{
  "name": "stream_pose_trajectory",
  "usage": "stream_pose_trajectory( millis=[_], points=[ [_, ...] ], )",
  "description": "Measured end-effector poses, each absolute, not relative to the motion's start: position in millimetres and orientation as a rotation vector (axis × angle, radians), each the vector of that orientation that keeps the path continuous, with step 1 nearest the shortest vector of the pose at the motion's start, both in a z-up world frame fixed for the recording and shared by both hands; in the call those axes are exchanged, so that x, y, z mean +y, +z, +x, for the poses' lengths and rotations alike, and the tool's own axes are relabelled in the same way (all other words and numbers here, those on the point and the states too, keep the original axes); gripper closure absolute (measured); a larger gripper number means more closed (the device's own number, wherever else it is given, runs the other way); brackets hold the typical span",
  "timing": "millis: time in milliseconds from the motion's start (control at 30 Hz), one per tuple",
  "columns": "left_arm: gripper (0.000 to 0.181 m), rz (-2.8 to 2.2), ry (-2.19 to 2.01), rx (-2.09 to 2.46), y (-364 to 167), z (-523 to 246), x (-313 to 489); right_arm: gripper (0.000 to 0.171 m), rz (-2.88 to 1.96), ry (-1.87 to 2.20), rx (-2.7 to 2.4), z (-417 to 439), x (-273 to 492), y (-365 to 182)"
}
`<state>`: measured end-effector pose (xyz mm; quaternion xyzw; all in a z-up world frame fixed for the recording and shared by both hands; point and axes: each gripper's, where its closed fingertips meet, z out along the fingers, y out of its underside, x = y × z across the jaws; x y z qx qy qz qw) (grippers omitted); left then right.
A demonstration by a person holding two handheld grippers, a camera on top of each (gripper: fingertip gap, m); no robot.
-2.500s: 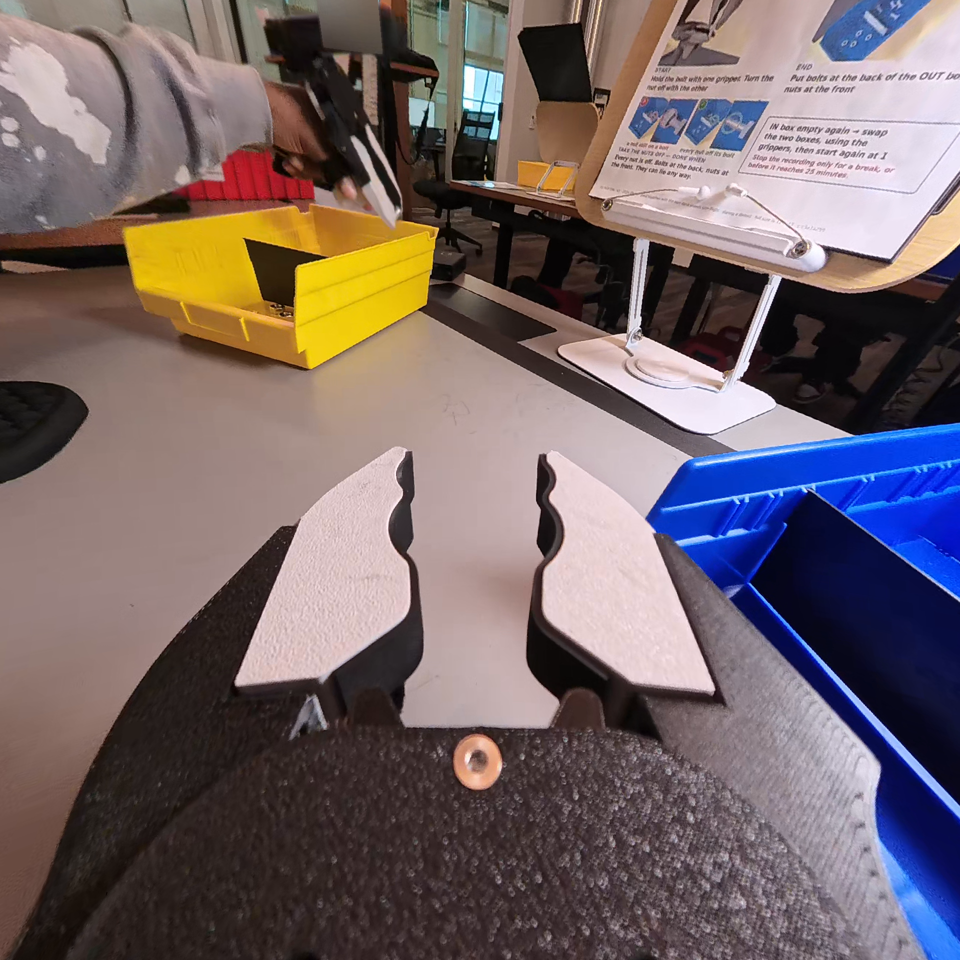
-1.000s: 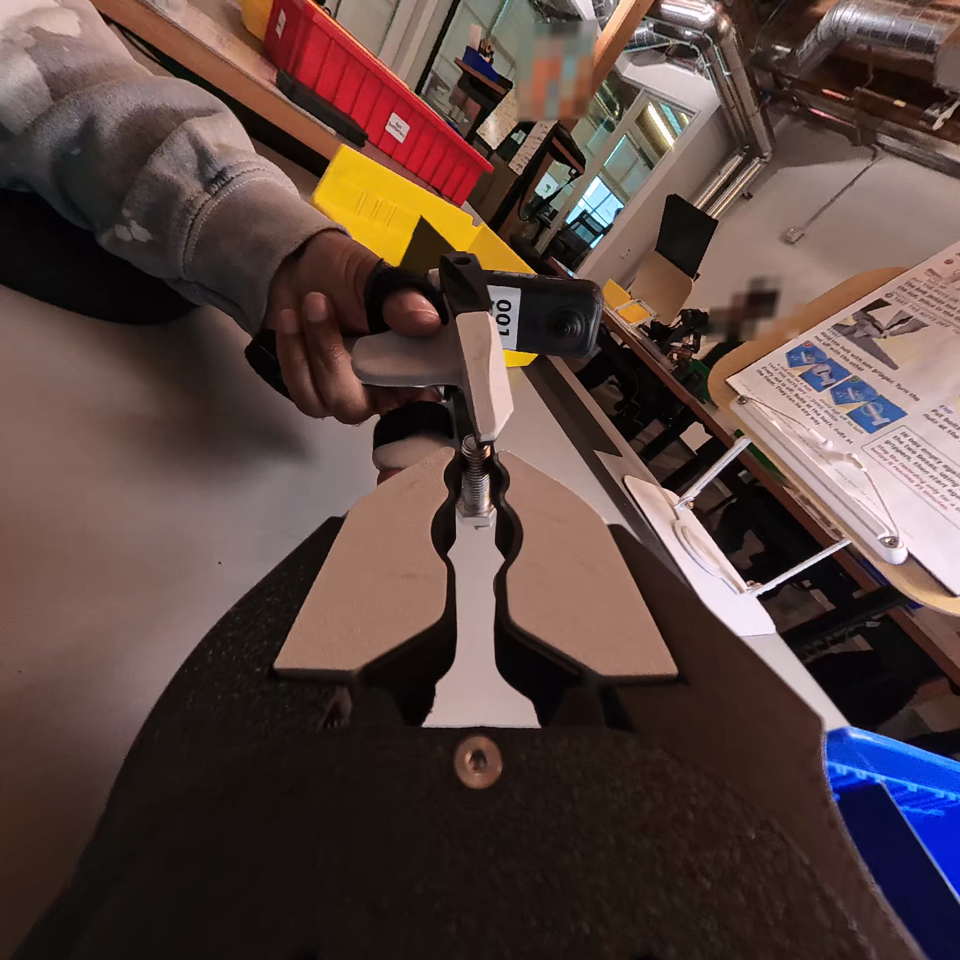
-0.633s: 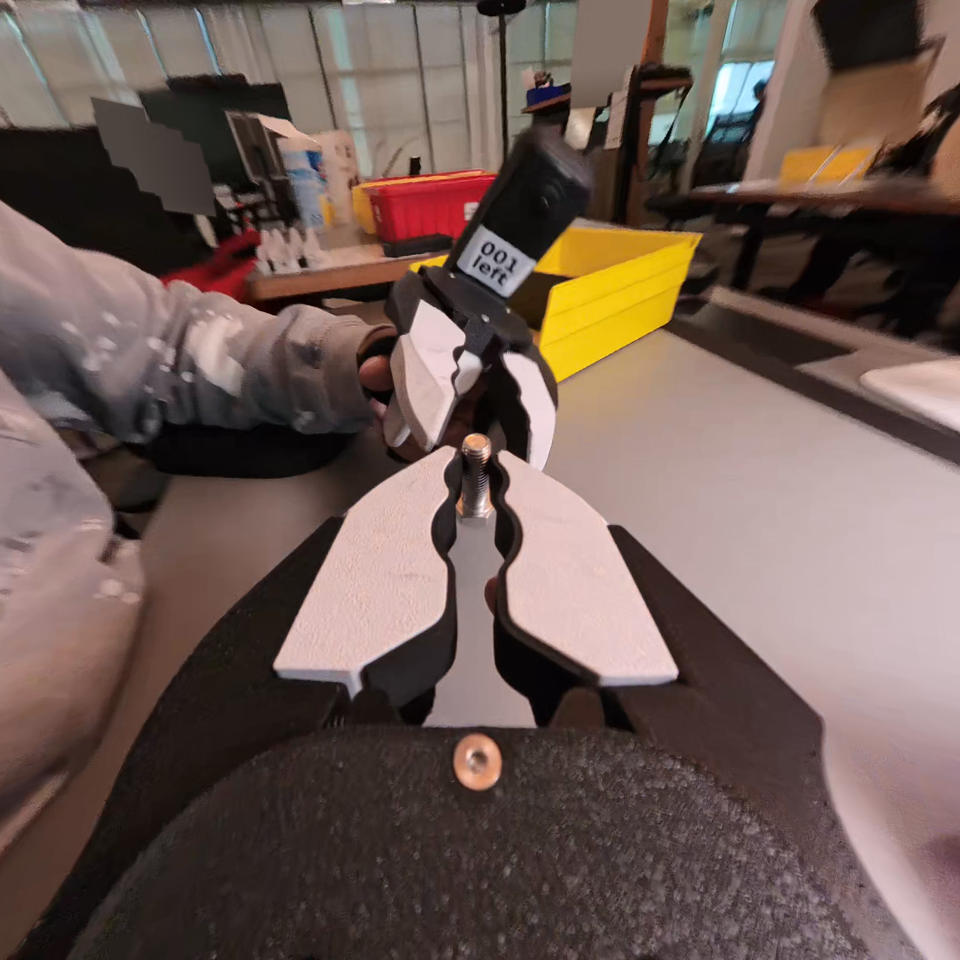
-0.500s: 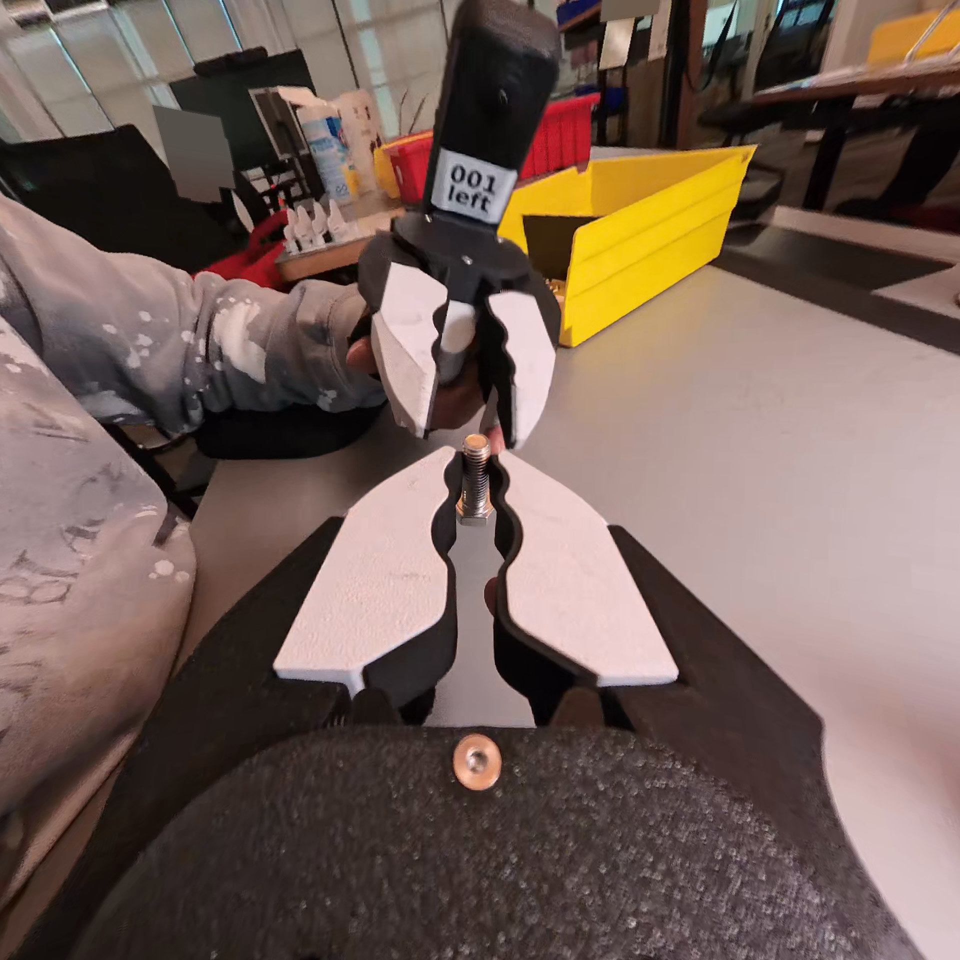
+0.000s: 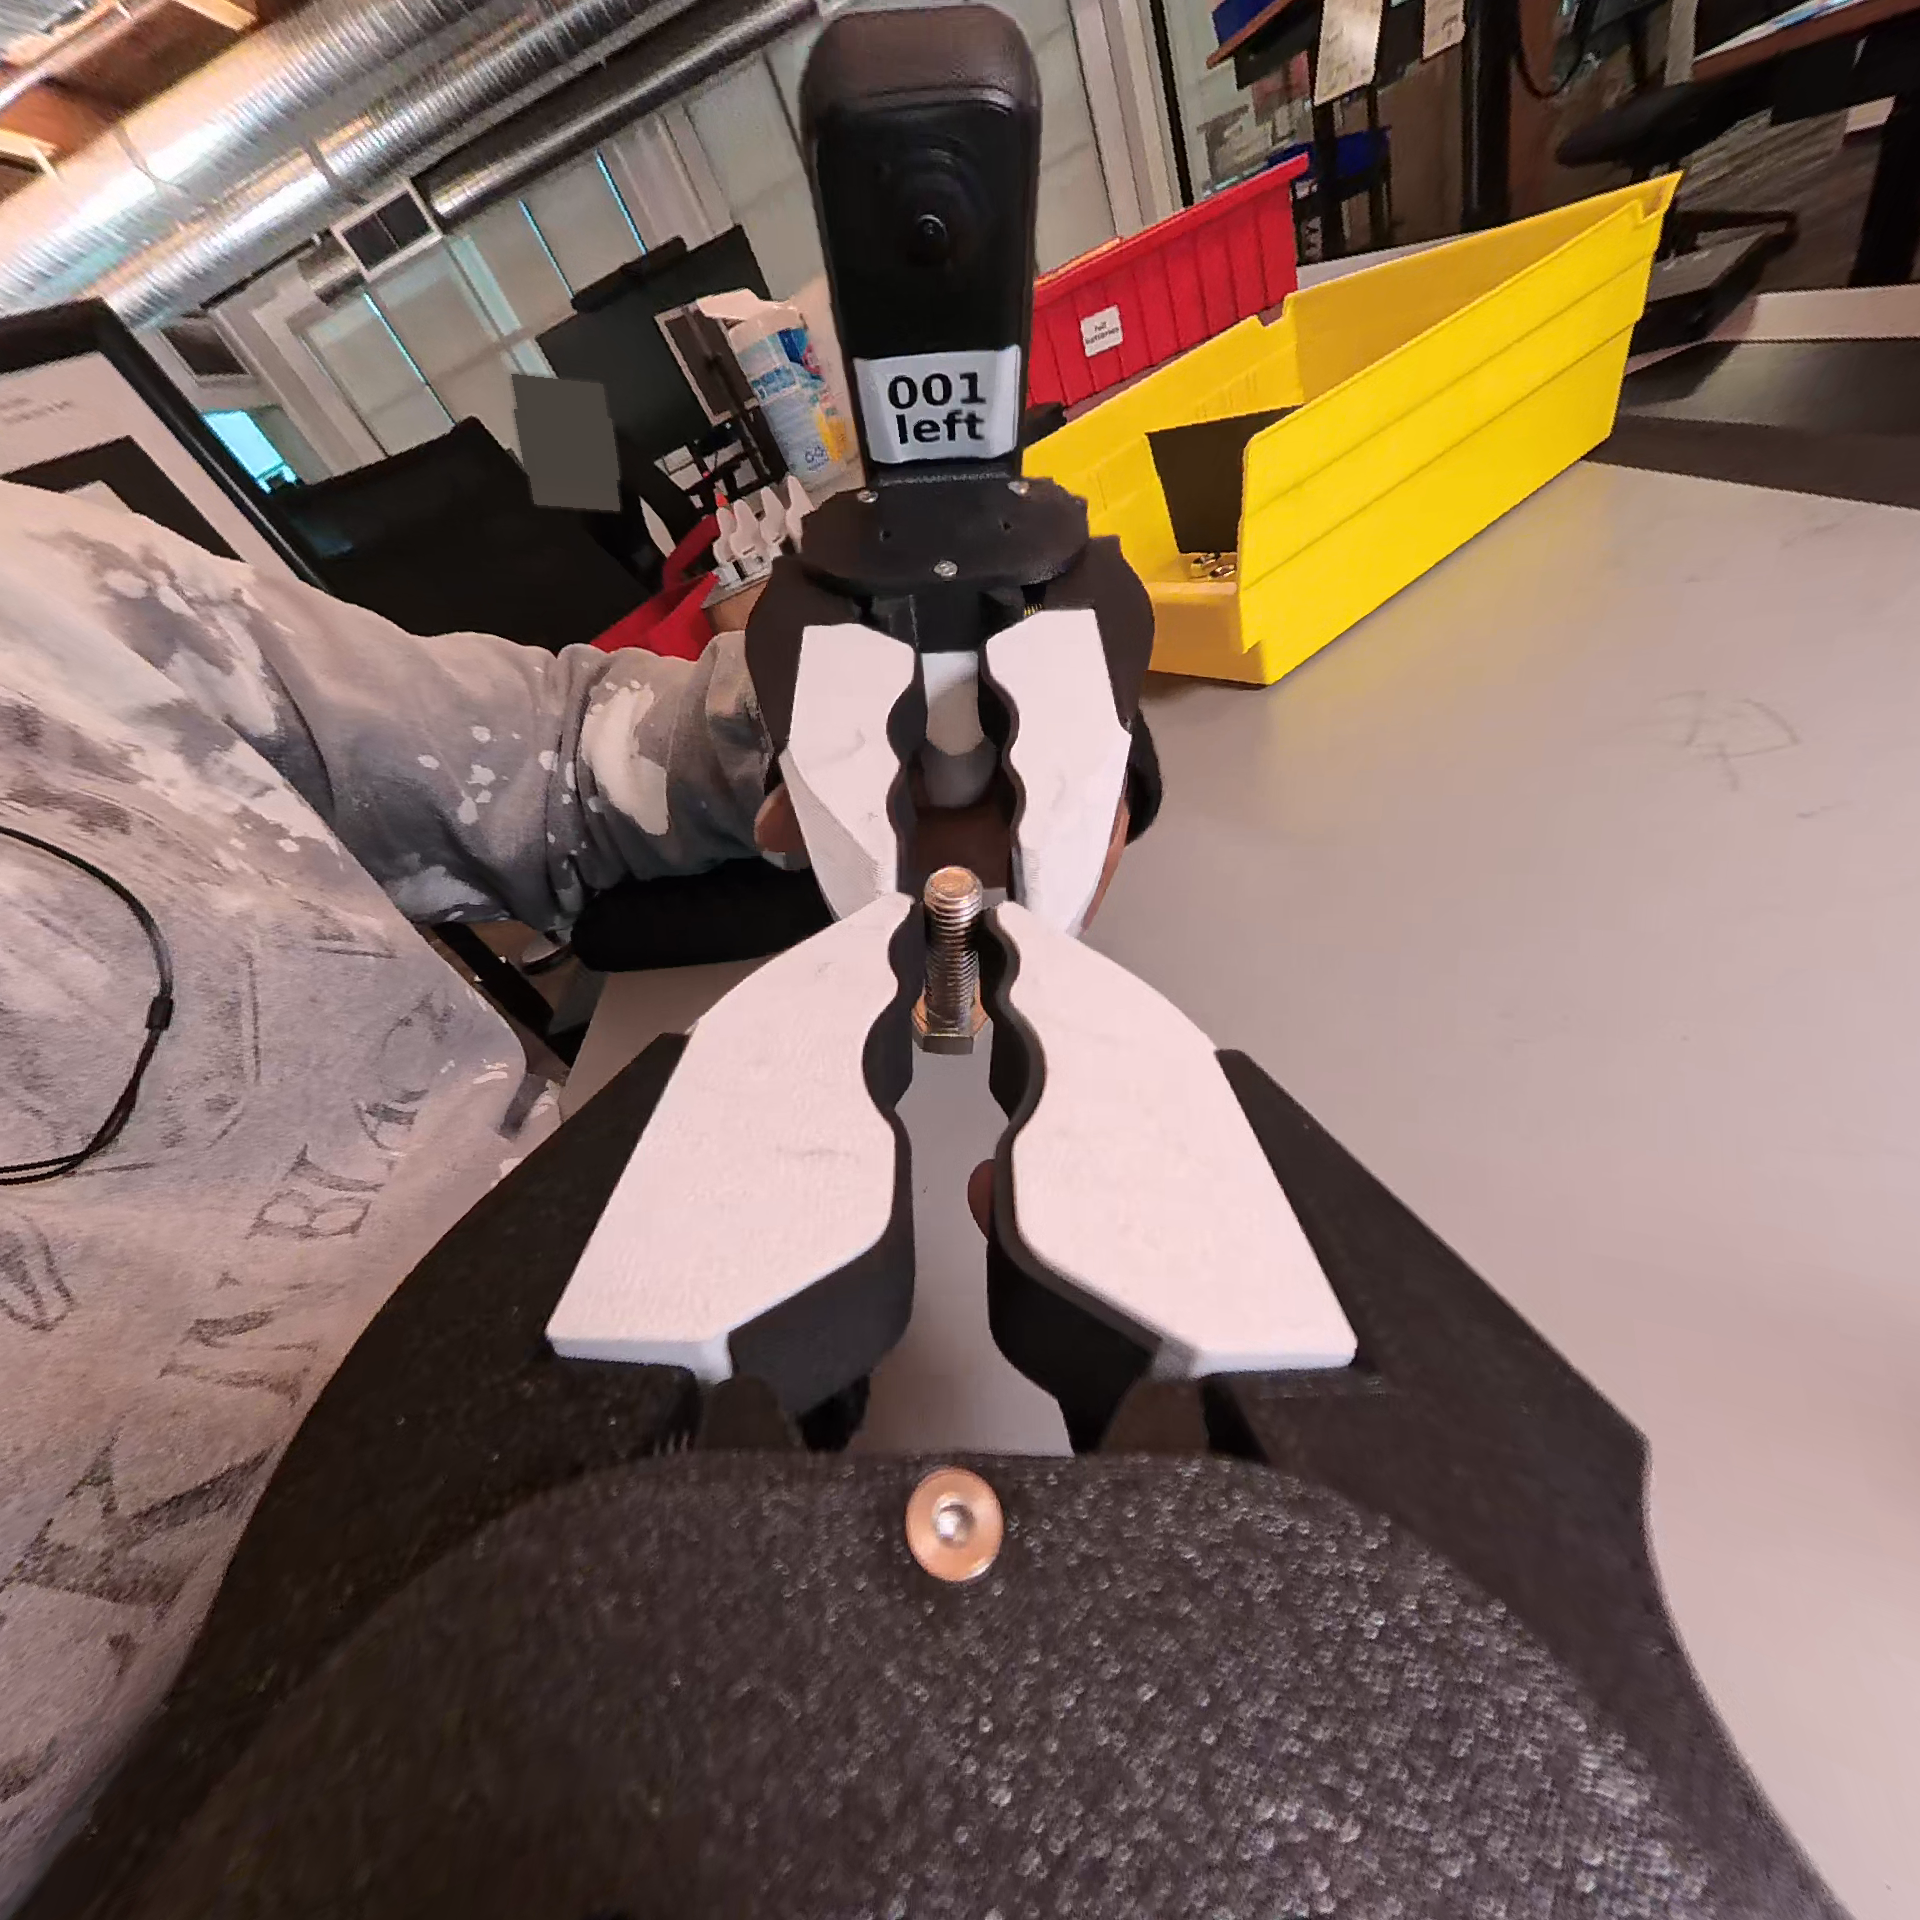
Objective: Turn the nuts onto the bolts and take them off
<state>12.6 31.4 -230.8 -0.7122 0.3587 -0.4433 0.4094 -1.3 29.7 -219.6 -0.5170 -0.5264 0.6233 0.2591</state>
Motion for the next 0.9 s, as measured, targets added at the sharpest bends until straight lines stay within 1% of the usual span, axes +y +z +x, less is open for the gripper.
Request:
stream_pose_trajectory(
  millis=[33, 100, 300, 367, 400, 500, 567, 667, 733, 900],
  points=[
    [0.161, -1.796, -1.124, 0.893, -231, 12, 32, 0.162, -1.396, 1.683, -1.419, -2, 30, -219],
    [0.171, -1.788, -1.132, 0.887, -231, 13, 32, 0.162, -1.385, 1.672, -1.397, -2, 32, -217],
    [0.171, -1.771, -1.131, 0.83, -228, 11, 37, 0.161, -1.371, 1.639, -1.355, -3, 38, -214],
    [0.171, -1.747, -1.136, 0.789, -222, 7, 42, 0.148, -1.353, 1.662, -1.28, -1, 46, -204],
    [0.171, -1.73, -1.134, 0.768, -218, 4, 44, 0.144, -1.346, 1.669, -1.244, 1, 51, -199],
    [0.171, -1.612, -1.18, 0.781, -200, 0, 39, 0.14, -1.333, 1.635, -1.24, 9, 61, -196],
    [0.171, -1.547, -1.187, 0.835, -193, 3, 30, 0.142, -1.297, 1.611, -1.325, 10, 52, -201],
    [0.172, -1.469, -1.202, 0.936, -189, 12, 14, 0.147, -1.169, 1.671, -1.473, 11, 19, -201],
    [0.172, -1.439, -1.217, 0.983, -187, 16, 6, 0.147, -1.124, 1.663, -1.562, 9, 3, -206],
    [0.172, -1.439, -1.21, 1.059, -191, 21, -3, 0.149, -1.09, 1.68, -1.583, 7, -8, -207]
  ],
)
